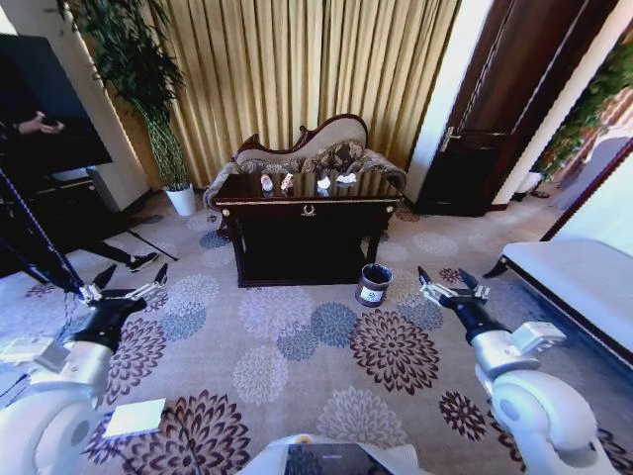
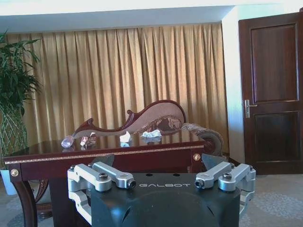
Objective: Move to the front of the table and place the trash on the table into the trash bin.
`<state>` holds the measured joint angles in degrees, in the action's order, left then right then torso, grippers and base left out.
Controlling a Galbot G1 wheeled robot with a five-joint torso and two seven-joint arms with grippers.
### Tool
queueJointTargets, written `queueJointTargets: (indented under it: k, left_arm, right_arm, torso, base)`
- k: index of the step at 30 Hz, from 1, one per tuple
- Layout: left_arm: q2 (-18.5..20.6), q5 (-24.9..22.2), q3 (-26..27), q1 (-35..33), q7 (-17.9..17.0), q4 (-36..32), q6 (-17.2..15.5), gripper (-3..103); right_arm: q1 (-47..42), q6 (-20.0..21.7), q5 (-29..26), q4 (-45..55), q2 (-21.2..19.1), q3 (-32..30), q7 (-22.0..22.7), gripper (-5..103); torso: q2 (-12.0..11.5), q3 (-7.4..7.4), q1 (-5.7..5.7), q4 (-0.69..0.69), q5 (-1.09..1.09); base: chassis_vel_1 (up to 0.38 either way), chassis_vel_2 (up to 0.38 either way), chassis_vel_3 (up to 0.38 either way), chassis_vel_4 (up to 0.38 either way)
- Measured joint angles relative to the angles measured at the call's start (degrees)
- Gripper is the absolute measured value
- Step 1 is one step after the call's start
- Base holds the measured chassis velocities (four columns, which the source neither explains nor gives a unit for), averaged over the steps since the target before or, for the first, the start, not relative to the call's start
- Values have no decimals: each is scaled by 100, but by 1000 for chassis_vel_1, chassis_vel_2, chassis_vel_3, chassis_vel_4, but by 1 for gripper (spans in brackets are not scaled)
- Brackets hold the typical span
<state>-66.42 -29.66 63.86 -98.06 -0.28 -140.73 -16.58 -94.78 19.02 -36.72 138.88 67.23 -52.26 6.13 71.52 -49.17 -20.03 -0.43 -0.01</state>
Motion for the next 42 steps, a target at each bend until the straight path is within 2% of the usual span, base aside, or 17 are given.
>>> queueJointTargets:
  k: [9,16,25,42]
  left_arm:
    - [-28,-82,-23,-28,37,3,51,100]
    - [-24,-398,-20,-26,36,-29,32,100]
    - [-28,-405,-13,-25,35,-29,22,100]
    - [-42,-421,-32,-24,35,-7,15,100]
  right_arm:
    - [4,0,8,-28,20,9,0,100]
    - [27,-25,50,-58,28,10,6,100]
    - [11,-293,1103,-293,11,1,-289,100]
    - [19,-126,600,-177,6,18,-329,100]
  torso:
    - [0,0,0,0,0]
    - [0,0,0,0,0]
    - [0,0,0,0,0]
    - [0,0,0,0,0]
  base:
    - [0,0,0,0]
    - [0,0,0,0]
    - [0,0,0,0]
    - [0,0,0,0]
